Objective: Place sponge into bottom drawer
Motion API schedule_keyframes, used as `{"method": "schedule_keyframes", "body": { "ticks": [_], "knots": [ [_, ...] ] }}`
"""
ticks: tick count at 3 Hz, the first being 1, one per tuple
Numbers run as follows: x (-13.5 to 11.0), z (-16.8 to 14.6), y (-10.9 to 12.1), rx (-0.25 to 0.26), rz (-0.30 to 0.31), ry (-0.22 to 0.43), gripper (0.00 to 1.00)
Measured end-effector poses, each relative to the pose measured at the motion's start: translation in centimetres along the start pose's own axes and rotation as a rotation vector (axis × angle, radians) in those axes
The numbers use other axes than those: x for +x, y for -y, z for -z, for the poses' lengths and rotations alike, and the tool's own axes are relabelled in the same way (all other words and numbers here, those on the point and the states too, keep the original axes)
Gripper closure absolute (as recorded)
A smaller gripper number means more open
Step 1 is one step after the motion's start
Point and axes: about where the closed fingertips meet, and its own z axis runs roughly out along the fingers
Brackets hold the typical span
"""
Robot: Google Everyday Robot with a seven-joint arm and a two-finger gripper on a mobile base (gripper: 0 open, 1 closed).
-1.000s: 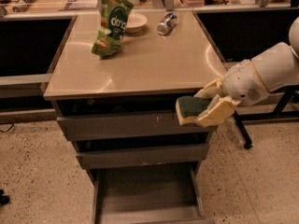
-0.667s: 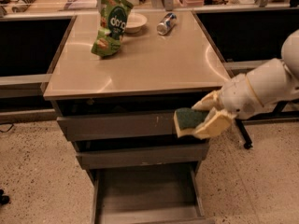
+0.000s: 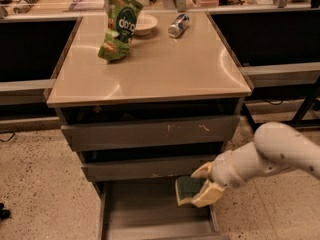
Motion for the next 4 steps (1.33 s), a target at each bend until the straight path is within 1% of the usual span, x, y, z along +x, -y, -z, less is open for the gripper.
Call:
{"method": "schedule_keyframes", "body": {
  "ticks": [1, 2, 3, 4],
  "knots": [
    [6.8, -10.3, -2.7, -0.167, -0.038, -0.096, 1.00],
    [7.4, -12.6, -3.5, -0.216, -0.038, -0.096, 1.00],
    [7.3, -12.3, -3.4, -0.210, -0.037, -0.096, 1.00],
    [8.8, -14.2, -2.8, -0.186, -0.012, -0.108, 1.00]
  ]
}}
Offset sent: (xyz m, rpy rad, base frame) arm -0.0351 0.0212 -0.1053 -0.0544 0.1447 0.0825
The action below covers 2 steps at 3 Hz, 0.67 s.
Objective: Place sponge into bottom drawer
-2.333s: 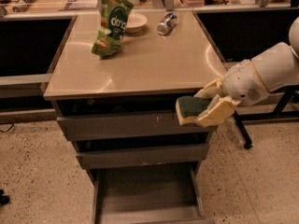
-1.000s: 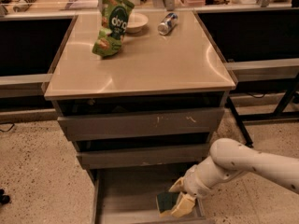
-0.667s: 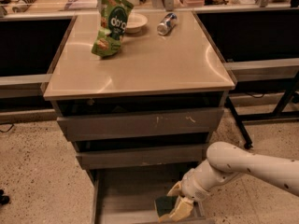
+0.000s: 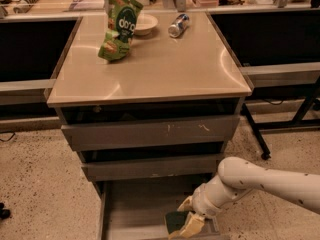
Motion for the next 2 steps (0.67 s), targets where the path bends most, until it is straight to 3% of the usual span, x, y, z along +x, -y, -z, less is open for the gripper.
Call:
{"method": "schedule_keyframes", "body": {
  "ticks": [1, 2],
  "knots": [
    [2.6, -3.9, 3.2, 0.103, 0.063, 0.049, 1.00],
    [4.7, -7.4, 7.7, 0.204, 0.127, 0.143, 1.00]
  ]
}}
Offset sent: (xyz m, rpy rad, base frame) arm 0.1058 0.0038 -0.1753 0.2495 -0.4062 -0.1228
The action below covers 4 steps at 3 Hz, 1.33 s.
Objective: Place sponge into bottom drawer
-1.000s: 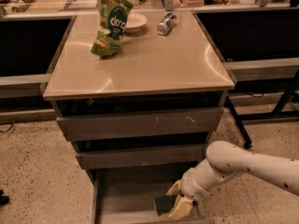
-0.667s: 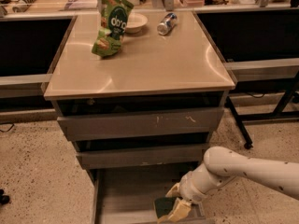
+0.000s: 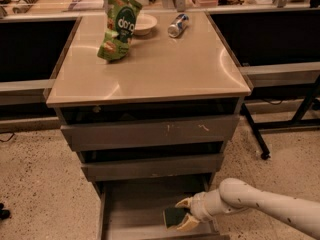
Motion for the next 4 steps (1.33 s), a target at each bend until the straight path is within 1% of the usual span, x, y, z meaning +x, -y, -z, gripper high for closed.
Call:
{"method": "schedule_keyframes", "body": {
  "ticks": [1, 2, 3, 4],
  "knots": [
    [2.9, -4.1, 2.6, 0.015, 0.002, 0.071, 1.00],
    [4.8, -5.6, 4.8, 0.045, -0.031, 0.097, 1.00],
    [4.9, -5.8, 4.5, 0.047, -0.019, 0.090, 1.00],
    [5.9, -7.6, 5.3, 0.081, 0.035, 0.086, 1.00]
  ]
}}
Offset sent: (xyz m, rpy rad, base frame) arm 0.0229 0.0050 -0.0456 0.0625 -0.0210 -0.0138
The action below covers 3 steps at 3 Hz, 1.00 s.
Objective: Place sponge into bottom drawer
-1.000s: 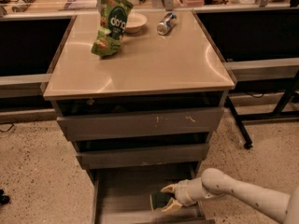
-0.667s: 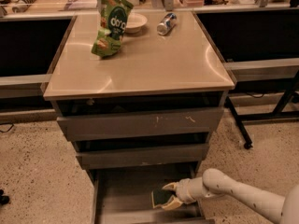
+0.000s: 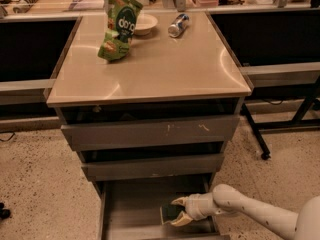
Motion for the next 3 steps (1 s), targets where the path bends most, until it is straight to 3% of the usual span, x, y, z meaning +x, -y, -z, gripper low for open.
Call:
{"method": "schedule_keyframes", "body": {
  "ticks": [1, 3],
  "knots": [
    [1.1, -2.7, 1.2, 0.007, 0.052, 0.012, 1.00],
    [3.8, -7.9, 5.2, -0.010, 0.091, 0.035, 1.00]
  ]
}}
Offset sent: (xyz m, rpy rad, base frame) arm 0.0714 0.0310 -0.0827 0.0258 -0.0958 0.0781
